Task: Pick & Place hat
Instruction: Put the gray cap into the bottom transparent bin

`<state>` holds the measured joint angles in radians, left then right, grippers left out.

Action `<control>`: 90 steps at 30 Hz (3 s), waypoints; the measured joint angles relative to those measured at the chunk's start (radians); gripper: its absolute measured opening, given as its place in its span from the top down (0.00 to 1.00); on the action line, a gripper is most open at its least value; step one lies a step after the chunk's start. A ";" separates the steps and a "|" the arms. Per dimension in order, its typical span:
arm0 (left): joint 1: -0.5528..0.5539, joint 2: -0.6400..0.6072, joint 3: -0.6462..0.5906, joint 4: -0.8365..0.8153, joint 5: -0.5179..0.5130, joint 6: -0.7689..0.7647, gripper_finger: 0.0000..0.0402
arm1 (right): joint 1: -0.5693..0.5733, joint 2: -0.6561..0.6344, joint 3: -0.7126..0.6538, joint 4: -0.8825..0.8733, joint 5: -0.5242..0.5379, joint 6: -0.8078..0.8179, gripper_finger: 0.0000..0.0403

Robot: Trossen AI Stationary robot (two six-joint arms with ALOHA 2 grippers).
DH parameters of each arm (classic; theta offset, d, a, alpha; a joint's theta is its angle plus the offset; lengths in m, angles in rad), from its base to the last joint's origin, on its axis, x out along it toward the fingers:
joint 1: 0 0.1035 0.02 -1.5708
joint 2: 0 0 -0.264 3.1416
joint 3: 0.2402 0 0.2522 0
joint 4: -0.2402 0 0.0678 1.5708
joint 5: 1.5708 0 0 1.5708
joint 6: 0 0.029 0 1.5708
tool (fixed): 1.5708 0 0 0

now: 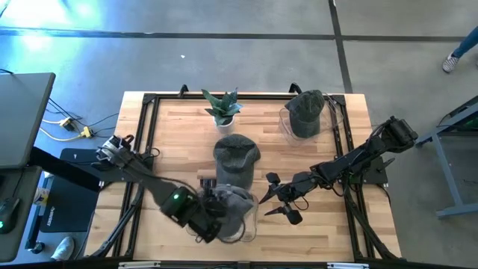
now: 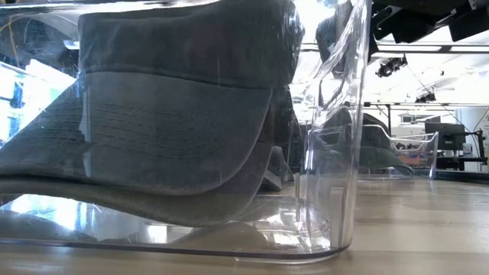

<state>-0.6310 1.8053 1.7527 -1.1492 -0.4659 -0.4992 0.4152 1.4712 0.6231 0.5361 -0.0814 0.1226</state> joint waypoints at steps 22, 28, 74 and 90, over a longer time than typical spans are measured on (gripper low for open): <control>-0.168 0.000 -0.247 0.050 -0.209 -0.366 0.99 | -0.023 0.126 0.167 -0.112 -0.010 -0.049 0.61; -0.168 0.000 -0.255 0.265 -0.243 -0.227 0.99 | -0.070 0.126 0.146 -0.098 -0.044 -0.009 0.74; -0.133 0.093 0.023 -0.012 -0.231 -0.200 0.99 | -0.134 0.084 0.146 -0.084 0.045 -0.123 0.71; -0.116 -0.006 -0.030 -0.419 -0.453 -0.527 0.99 | -0.236 0.214 0.332 -0.104 -0.276 0.064 0.34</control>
<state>-0.7467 1.7996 1.7228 -1.5684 -0.9188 -1.0266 0.1793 1.6856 0.9556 0.4325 -0.3575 0.1863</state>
